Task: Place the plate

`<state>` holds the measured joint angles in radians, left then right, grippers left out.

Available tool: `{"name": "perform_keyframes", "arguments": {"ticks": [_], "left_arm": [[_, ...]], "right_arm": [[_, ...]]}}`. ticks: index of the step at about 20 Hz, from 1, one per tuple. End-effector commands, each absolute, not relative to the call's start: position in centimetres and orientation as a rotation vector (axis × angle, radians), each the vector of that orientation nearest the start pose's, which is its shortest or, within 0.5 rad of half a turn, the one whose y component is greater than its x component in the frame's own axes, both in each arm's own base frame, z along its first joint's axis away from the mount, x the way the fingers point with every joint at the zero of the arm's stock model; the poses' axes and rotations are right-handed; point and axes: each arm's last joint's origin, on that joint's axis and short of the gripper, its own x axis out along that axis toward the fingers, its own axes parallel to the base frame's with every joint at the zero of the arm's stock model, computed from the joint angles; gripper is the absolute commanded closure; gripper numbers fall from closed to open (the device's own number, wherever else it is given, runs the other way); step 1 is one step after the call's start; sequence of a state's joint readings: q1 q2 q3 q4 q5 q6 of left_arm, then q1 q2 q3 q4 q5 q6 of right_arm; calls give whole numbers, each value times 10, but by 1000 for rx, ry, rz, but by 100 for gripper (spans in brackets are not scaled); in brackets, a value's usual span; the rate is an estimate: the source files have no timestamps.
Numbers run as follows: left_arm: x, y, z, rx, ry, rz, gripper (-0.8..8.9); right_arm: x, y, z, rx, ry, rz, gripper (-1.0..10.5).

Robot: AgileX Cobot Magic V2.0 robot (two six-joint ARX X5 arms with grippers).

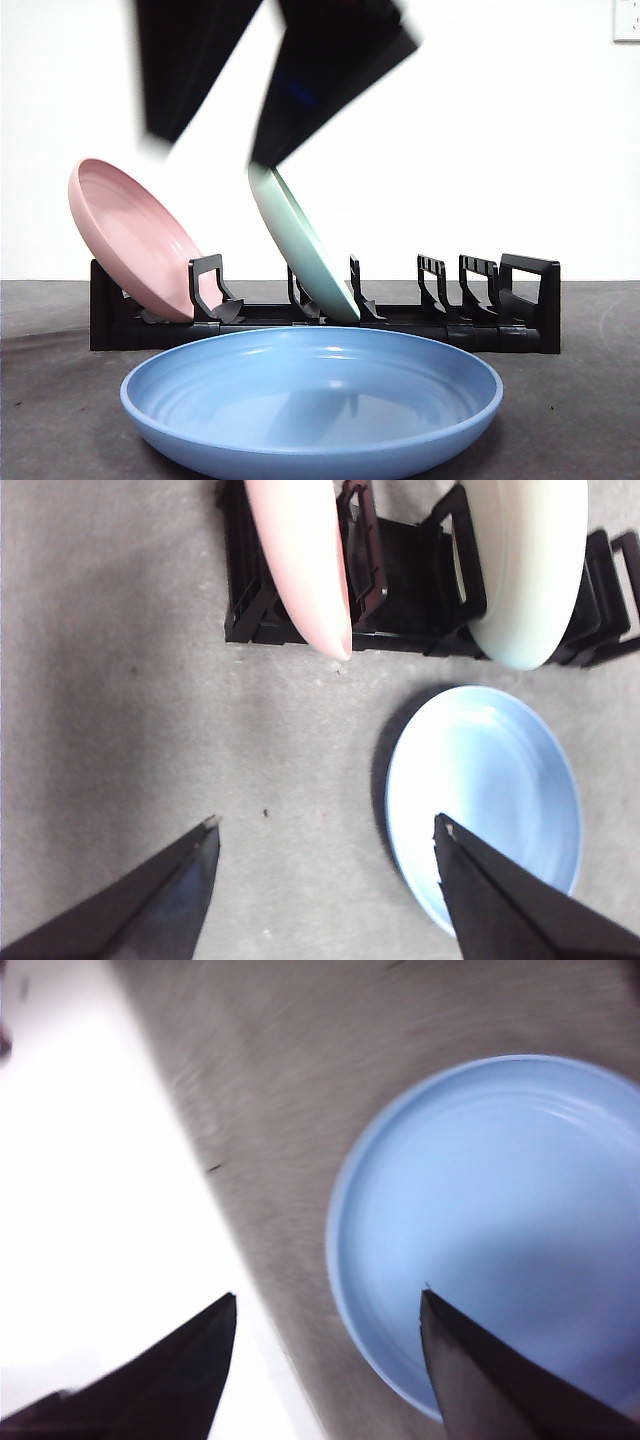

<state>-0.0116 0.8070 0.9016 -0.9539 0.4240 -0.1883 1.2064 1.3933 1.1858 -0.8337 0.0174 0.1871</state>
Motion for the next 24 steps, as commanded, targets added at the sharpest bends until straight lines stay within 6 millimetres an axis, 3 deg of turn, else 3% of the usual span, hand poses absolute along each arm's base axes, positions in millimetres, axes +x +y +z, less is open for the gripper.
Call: {"name": "perform_keyframes", "arguments": {"ticks": [1, 6, 11, 16, 21, 22, 24], "left_arm": [[144, -14, 318, -380, 853, -318, 472], [184, -22, 349, -259, 823, -192, 473], [249, -55, 373, -111, 827, -89, 474], [304, -86, 358, 14, 876, 4, 474], [329, -93, 325, 75, 973, 53, 477], [332, -93, 322, 78, 978, 55, 499], [333, -94, 321, 96, 982, 46, 675]], "right_arm": [[100, 238, 309, -344, 1007, 905, 655], [102, 191, 340, -221, 949, 817, 655], [100, 172, 347, -237, 910, 731, 655], [99, 169, 346, -262, 919, 701, 655], [100, 167, 346, -284, 888, 635, 655], [100, 167, 346, -286, 886, 631, 656], [100, 167, 346, -282, 887, 630, 656]]}}
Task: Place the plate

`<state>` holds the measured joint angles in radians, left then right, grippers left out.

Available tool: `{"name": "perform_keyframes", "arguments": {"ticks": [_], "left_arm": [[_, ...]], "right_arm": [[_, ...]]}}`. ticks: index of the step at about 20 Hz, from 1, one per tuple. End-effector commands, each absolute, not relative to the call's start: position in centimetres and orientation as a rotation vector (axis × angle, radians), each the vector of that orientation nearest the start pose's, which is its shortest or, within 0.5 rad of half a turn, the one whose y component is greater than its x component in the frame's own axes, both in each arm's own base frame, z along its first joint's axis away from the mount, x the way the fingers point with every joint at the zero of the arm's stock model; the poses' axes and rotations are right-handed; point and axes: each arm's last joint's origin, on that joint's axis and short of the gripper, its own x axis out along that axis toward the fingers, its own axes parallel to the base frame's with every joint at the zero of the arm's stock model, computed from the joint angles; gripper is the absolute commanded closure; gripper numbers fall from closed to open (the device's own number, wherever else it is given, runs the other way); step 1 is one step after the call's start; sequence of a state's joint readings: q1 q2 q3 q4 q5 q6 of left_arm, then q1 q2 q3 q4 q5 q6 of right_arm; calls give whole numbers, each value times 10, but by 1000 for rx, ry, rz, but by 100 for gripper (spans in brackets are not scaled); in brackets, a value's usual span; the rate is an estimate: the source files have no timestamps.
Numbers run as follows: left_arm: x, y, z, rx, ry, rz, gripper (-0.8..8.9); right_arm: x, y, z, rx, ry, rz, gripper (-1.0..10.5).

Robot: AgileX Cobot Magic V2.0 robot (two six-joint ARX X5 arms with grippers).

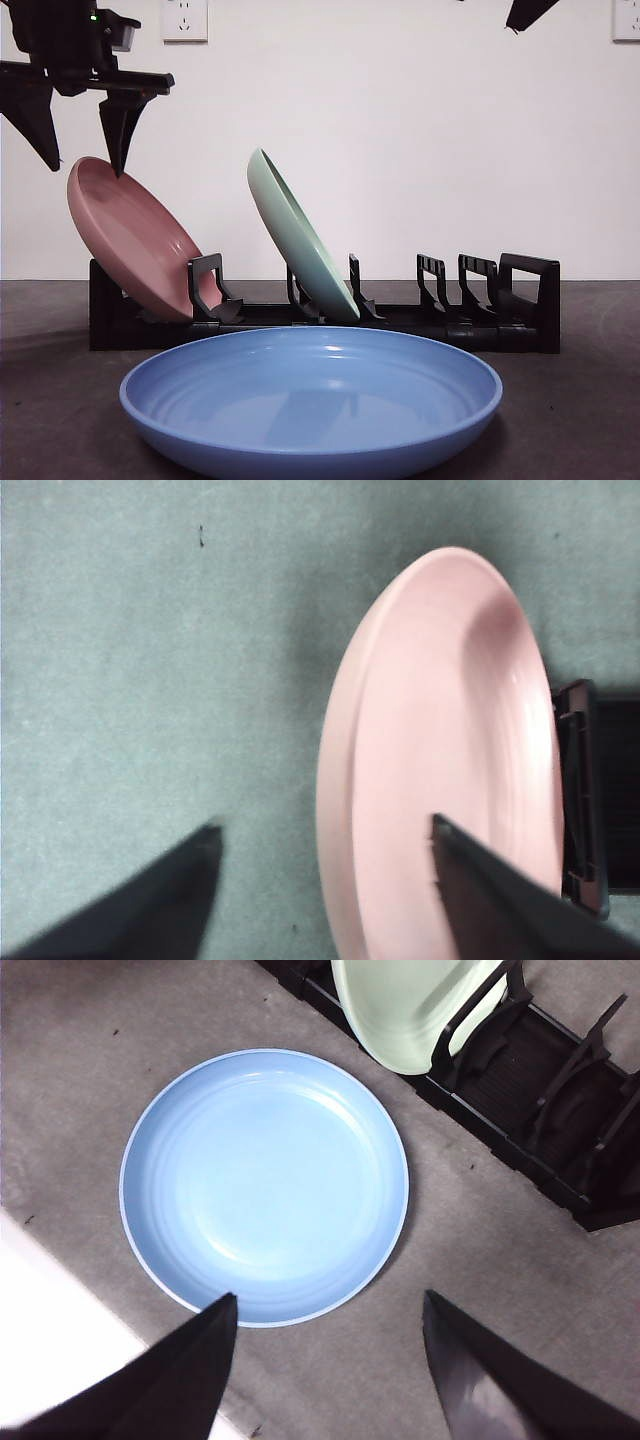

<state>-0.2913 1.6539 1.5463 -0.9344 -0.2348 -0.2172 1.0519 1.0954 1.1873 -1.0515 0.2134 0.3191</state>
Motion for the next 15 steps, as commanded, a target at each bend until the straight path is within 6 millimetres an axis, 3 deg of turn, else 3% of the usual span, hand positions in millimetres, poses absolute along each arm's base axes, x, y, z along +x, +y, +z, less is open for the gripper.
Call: {"name": "perform_keyframes", "arguments": {"ticks": [1, 7, 11, 15], "left_arm": [[333, -94, 321, 108, 982, 40, 781], [331, -93, 331, 114, 971, 35, 806], [321, -90, 369, 140, 967, 21, 806], [295, -82, 407, 191, 999, -2, 807]], "right_arm": [[100, 167, 346, -282, 887, 630, 656], [101, 166, 346, -291, 872, 604, 656], [99, 157, 353, -304, 792, 509, 656], [93, 138, 364, -269, 727, 471, 655]]}}
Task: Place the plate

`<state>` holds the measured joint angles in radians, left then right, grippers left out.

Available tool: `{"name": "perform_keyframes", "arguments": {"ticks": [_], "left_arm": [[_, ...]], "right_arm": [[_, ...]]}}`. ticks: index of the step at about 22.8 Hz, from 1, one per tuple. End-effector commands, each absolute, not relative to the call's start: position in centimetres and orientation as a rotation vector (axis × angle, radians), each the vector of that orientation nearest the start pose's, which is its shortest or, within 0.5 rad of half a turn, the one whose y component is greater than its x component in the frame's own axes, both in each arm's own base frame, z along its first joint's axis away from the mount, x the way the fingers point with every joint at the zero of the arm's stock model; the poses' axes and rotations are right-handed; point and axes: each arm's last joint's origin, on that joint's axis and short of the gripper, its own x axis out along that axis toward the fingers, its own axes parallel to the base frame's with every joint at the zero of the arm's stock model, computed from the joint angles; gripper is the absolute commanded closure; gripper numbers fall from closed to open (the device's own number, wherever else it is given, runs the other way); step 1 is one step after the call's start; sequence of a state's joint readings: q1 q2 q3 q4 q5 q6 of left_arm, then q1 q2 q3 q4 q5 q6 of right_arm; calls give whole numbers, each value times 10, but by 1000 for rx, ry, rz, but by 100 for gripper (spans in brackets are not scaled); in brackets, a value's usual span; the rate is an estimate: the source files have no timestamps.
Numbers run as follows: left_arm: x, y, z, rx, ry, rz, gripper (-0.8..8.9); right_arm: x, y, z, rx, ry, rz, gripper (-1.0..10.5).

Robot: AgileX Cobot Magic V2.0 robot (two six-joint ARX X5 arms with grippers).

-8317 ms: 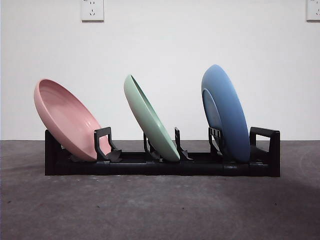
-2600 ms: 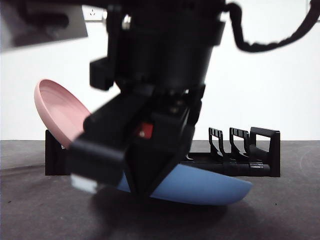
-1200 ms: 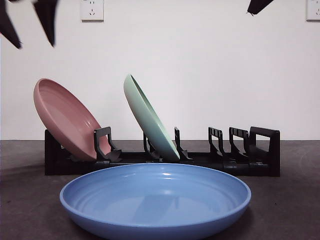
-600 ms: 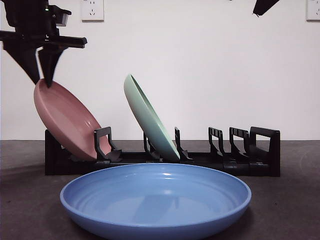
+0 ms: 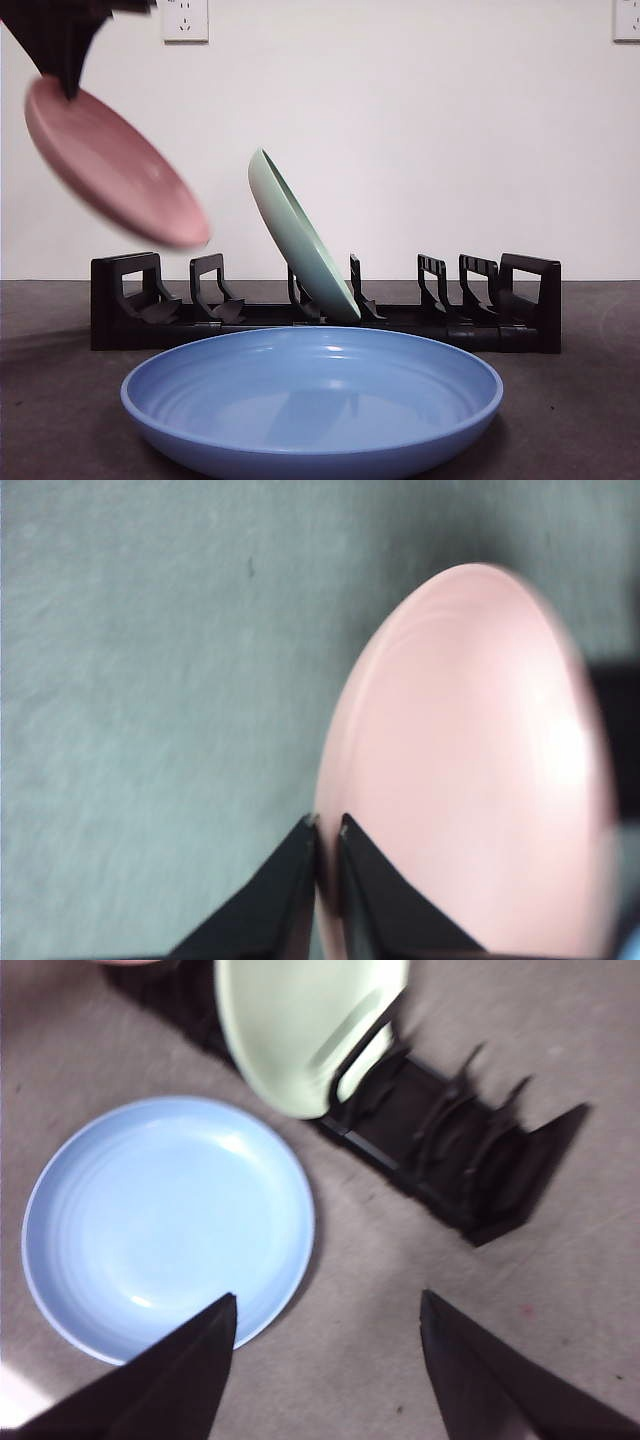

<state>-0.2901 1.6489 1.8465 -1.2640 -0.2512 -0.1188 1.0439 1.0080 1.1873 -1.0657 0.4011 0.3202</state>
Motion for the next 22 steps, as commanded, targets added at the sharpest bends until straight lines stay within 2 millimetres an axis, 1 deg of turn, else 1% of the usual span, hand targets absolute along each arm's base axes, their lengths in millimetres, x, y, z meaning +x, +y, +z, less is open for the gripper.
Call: {"name": "perform_keyframes", "arguments": {"ticks": [1, 5, 7, 10, 12, 14, 16, 18, 22], "left_arm": [[287, -80, 414, 195, 999, -10, 807], [246, -71, 435, 146, 1026, -127, 807], [227, -69, 445, 95, 995, -224, 807], [210, -69, 450, 45, 981, -328, 807], [200, -69, 447, 36, 988, -366, 807], [191, -70, 439, 45, 1010, -385, 807], [184, -72, 426, 50, 1031, -400, 807], [180, -75, 410, 38, 1039, -404, 807], [174, -79, 370, -41, 1037, -383, 807]], "right_arm": [[91, 133, 366, -258, 714, 466, 656], [85, 115, 375, -203, 665, 453, 656], [82, 108, 378, -183, 647, 448, 656], [80, 104, 380, -169, 633, 451, 656], [78, 102, 381, -162, 627, 453, 656], [77, 99, 382, -155, 620, 455, 656], [77, 99, 383, -154, 618, 455, 656], [77, 99, 383, -154, 618, 455, 656], [77, 99, 383, -153, 617, 455, 656]]}}
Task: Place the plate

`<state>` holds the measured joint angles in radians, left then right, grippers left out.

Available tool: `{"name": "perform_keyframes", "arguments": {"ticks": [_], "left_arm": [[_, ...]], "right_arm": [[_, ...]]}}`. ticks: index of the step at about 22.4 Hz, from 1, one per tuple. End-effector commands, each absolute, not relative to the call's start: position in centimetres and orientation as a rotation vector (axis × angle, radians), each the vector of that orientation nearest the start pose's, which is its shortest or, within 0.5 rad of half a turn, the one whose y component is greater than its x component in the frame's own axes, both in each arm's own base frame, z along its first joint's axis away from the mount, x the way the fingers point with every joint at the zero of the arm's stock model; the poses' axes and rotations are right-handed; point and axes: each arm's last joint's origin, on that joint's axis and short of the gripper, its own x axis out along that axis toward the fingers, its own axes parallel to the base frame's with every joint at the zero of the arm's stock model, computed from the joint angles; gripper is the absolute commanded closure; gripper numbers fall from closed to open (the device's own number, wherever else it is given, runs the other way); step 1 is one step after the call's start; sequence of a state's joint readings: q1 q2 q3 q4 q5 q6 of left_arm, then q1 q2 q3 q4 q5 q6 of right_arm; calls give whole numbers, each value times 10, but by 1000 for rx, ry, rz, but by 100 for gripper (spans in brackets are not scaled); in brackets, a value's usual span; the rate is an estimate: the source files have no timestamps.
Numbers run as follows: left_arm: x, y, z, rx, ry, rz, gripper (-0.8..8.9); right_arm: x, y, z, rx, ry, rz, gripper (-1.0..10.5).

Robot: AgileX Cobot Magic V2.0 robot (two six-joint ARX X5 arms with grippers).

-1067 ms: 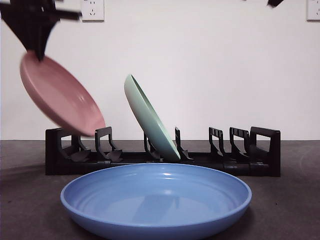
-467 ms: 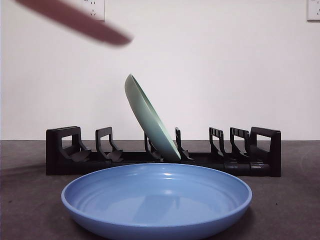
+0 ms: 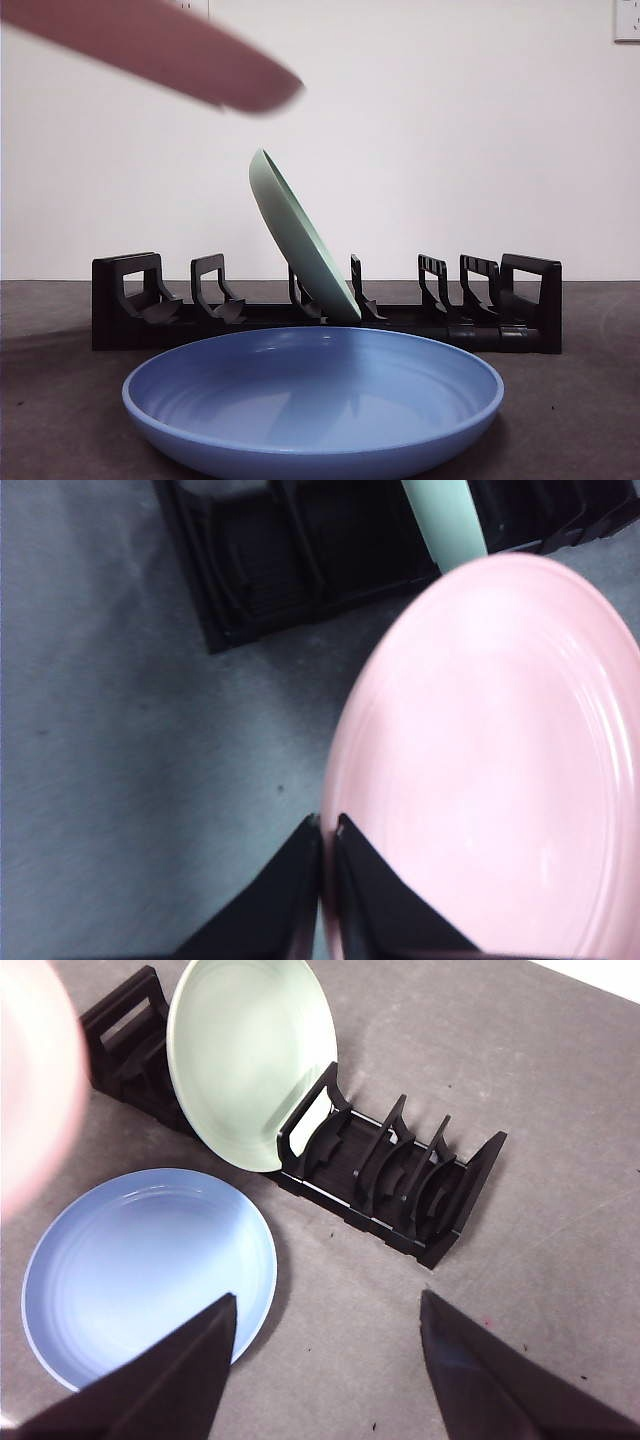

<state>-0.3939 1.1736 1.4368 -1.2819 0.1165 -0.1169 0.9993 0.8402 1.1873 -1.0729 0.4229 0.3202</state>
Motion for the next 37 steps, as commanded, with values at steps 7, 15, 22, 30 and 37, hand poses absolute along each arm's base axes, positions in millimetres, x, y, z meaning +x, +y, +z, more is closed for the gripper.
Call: {"name": "perform_keyframes", "arguments": {"ticks": [7, 15, 22, 30, 37], "left_arm": [[173, -86, 285, -176, 1101, -312, 807], [181, -98, 228, -286, 1093, -284, 807], [191, -124, 211, -276, 1118, -333, 807], [196, -146, 196, -268, 1133, -374, 807], [199, -149, 187, -257, 1164, -360, 606]], "right_arm": [[78, 101, 384, -138, 601, 459, 656], [78, 101, 384, -134, 603, 458, 656], [78, 101, 384, -132, 604, 457, 656], [78, 101, 384, -132, 604, 458, 655], [78, 101, 384, -131, 604, 458, 656]]}}
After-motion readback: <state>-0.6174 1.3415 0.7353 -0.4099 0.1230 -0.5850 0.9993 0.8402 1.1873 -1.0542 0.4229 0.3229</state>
